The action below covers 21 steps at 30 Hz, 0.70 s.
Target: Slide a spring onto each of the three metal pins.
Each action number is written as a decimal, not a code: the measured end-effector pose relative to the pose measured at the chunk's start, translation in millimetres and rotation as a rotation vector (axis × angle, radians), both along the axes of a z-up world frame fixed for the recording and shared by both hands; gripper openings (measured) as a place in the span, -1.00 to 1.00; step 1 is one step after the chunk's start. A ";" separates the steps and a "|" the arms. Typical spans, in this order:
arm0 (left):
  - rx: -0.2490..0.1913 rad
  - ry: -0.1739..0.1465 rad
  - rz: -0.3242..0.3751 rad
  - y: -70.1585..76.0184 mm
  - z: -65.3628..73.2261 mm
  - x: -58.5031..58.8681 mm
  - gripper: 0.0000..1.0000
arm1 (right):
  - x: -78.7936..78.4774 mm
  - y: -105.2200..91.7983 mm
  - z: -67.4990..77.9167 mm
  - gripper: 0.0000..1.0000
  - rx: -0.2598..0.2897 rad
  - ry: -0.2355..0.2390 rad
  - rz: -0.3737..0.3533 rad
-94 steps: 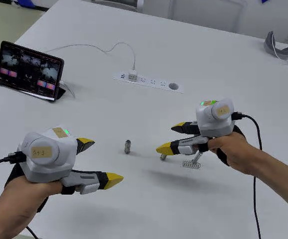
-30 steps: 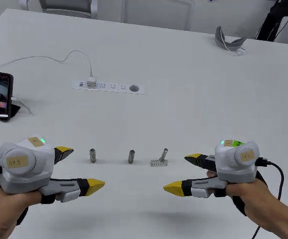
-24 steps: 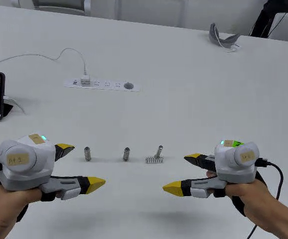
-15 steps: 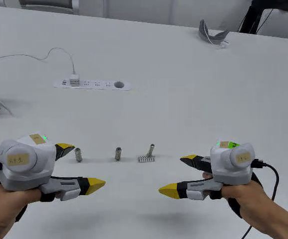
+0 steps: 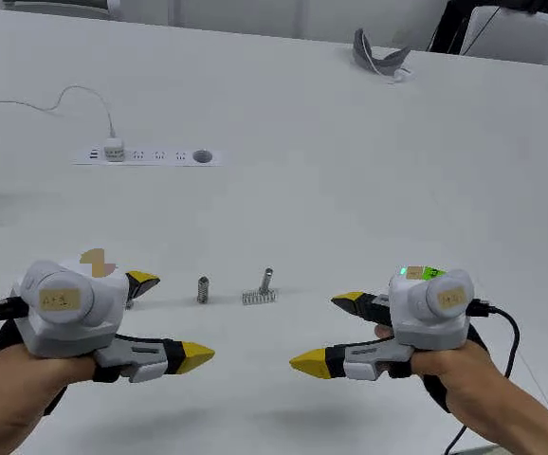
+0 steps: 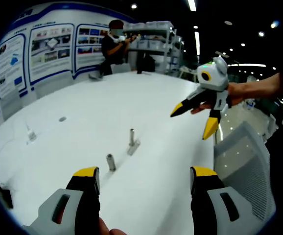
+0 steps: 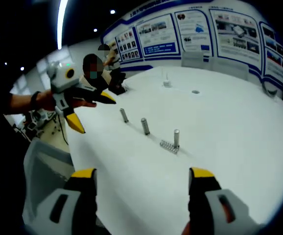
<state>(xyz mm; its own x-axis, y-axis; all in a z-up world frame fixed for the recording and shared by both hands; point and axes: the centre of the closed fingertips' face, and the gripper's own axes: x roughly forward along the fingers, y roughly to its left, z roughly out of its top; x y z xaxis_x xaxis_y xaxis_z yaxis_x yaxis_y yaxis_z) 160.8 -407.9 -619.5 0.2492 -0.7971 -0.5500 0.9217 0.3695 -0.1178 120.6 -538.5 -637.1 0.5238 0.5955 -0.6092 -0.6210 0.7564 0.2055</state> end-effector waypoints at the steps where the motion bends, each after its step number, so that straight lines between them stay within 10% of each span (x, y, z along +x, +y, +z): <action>1: 0.001 0.003 -0.005 -2.5 -2.2 -0.6 0.54 | -1.5 -0.5 -0.5 0.58 -0.002 0.002 0.002; 21: 0.056 0.007 -0.110 -51.2 -30.5 -2.1 0.53 | -12.9 -14.1 2.4 0.61 -0.006 0.000 -0.028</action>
